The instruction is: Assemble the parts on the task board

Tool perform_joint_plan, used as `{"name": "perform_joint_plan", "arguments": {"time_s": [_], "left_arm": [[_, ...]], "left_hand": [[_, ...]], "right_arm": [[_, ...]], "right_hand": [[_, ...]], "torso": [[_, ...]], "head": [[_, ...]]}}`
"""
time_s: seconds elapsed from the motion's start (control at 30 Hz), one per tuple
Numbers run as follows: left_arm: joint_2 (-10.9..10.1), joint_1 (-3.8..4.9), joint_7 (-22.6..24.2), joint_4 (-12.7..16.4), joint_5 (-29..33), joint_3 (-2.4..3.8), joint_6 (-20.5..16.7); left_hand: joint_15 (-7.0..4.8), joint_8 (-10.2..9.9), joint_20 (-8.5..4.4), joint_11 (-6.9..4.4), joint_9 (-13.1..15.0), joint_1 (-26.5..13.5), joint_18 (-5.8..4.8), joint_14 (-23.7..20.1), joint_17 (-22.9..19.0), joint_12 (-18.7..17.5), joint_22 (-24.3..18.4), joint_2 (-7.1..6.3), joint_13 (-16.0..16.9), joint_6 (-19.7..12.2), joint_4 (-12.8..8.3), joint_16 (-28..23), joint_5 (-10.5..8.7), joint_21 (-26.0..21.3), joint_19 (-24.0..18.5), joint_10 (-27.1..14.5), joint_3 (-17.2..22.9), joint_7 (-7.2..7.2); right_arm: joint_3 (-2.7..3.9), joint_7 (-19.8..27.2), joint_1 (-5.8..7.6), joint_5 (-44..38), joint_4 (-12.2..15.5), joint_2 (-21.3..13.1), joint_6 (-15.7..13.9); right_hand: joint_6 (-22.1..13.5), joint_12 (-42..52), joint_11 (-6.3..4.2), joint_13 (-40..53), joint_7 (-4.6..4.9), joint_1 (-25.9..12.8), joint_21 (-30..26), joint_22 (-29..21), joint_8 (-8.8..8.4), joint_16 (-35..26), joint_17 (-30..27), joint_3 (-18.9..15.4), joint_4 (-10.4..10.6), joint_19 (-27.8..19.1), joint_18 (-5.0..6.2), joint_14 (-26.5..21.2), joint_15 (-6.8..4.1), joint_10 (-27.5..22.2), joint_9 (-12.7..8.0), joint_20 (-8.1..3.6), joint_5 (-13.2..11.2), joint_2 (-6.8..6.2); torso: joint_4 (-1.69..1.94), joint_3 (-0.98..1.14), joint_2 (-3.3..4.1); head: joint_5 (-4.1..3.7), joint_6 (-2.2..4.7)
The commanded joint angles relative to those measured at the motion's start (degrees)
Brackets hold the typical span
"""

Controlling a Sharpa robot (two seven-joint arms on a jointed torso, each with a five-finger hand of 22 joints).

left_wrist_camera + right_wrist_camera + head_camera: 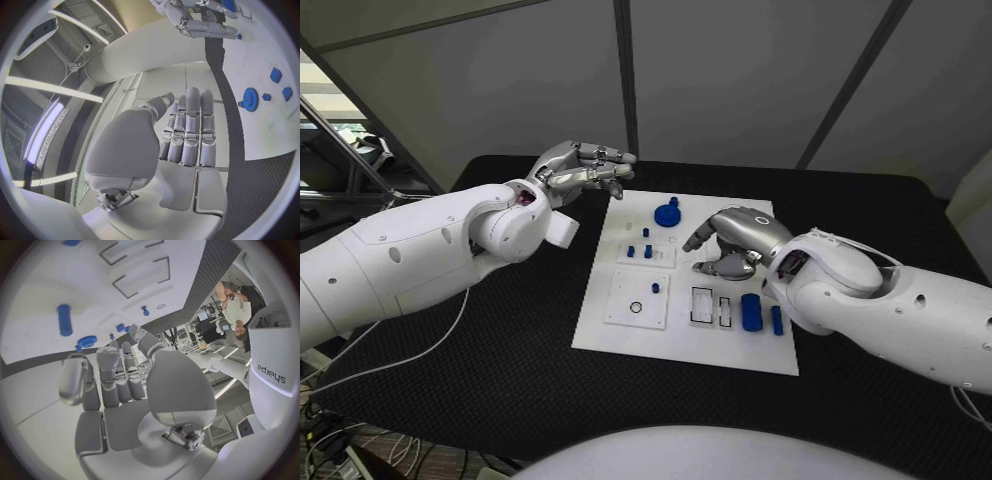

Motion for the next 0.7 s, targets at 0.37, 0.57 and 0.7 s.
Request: {"name": "perform_joint_plan", "arguments": {"time_s": [0.37,0.57,0.7], "left_arm": [[0.19,-0.20,-0.03,0.06,0.32,-0.02,0.97],[0.19,-0.24,-0.07,0.06,0.32,-0.03,1.04],[0.13,-0.25,-0.10,0.09,0.32,-0.03,1.04]], "left_hand": [[0.26,-0.39,0.20,0.25,0.09,-0.04,-0.74,0.20,-0.11,0.11,-0.10,0.46,0.10,0.01,-0.11,-0.32,-0.38,-0.43,0.26,-0.13,-0.47,0.30],[0.26,-0.39,0.20,0.25,0.09,-0.04,-0.74,0.20,-0.11,0.11,-0.10,0.46,0.10,0.01,-0.11,-0.32,-0.38,-0.43,0.26,-0.13,-0.47,0.30],[0.26,-0.39,0.20,0.25,0.09,-0.04,-0.74,0.20,-0.11,0.11,-0.10,0.46,0.10,0.01,-0.11,-0.32,-0.38,-0.43,0.26,-0.13,-0.47,0.30]], "right_arm": [[1.27,-4.74,0.83,1.10,-2.86,-2.17,9.51],[1.31,-4.88,0.85,0.60,-3.97,-1.32,11.35],[1.31,-4.88,0.85,0.30,-4.73,-0.69,12.28]], "right_hand": [[-0.75,0.72,0.16,-0.07,-1.01,2.99,-1.50,-1.75,0.04,-1.11,-2.59,-7.00,3.53,-0.28,1.09,0.27,0.26,-2.82,-0.07,0.20,-2.10,-1.81],[-0.69,0.95,0.15,-0.05,-1.04,3.78,-1.39,-1.61,0.06,-1.06,-2.67,-7.22,3.93,-0.15,1.05,0.31,0.26,-2.86,-0.06,0.20,-2.11,-1.46],[-0.52,1.28,0.08,-0.01,-0.97,4.27,-1.24,-1.43,0.11,-0.92,-2.60,-7.21,4.22,0.00,1.00,0.40,0.21,-2.60,-0.04,0.18,-2.13,-0.93]], "torso": [[0.02,0.00,0.09],[0.05,0.03,0.09],[0.04,-0.01,0.09]], "head": [[-1.24,0.93],[-1.21,0.80],[-1.21,0.74]]}}
